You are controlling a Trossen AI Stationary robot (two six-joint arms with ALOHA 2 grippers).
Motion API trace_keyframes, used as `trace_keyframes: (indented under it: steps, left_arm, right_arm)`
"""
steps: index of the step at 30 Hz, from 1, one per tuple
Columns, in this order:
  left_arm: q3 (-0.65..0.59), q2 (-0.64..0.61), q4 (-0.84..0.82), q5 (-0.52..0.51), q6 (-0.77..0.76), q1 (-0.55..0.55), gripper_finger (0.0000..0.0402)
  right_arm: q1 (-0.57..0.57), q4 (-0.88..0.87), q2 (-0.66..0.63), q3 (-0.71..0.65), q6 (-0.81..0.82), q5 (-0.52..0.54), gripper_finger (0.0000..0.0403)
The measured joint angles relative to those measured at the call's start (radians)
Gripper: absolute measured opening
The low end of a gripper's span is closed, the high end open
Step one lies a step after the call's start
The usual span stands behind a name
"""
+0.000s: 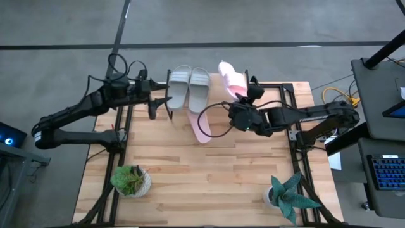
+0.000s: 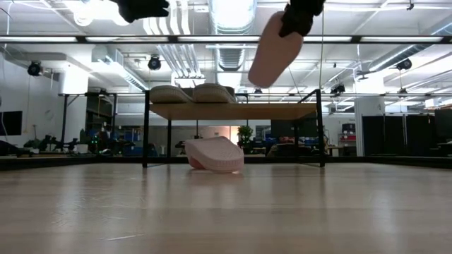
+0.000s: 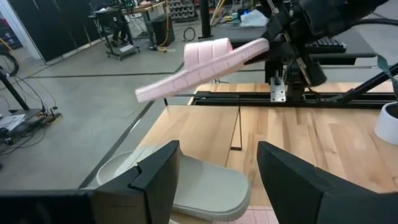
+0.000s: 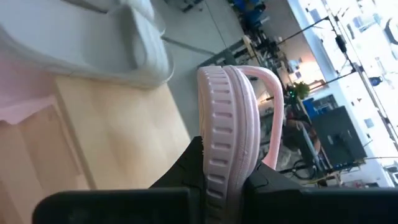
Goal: Pick and place slides into the shelf
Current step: Put the left pink slide on the shelf
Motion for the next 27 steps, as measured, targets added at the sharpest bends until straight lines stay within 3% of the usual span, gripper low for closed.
trace_keyframes:
  steps: [15, 27]
  left_arm:
    - [0.0, -0.015, 0.0, -0.04, 0.001, 0.0, 0.0199]
    - [0.0, -0.009, -0.004, -0.04, 0.001, 0.0, 0.0199]
  right_arm:
    - [-0.1, 0.069, 0.0, -0.187, 0.065, -0.003, 0.0024]
    - [-0.116, 0.071, 0.005, -0.212, 0.045, -0.056, 0.0024]
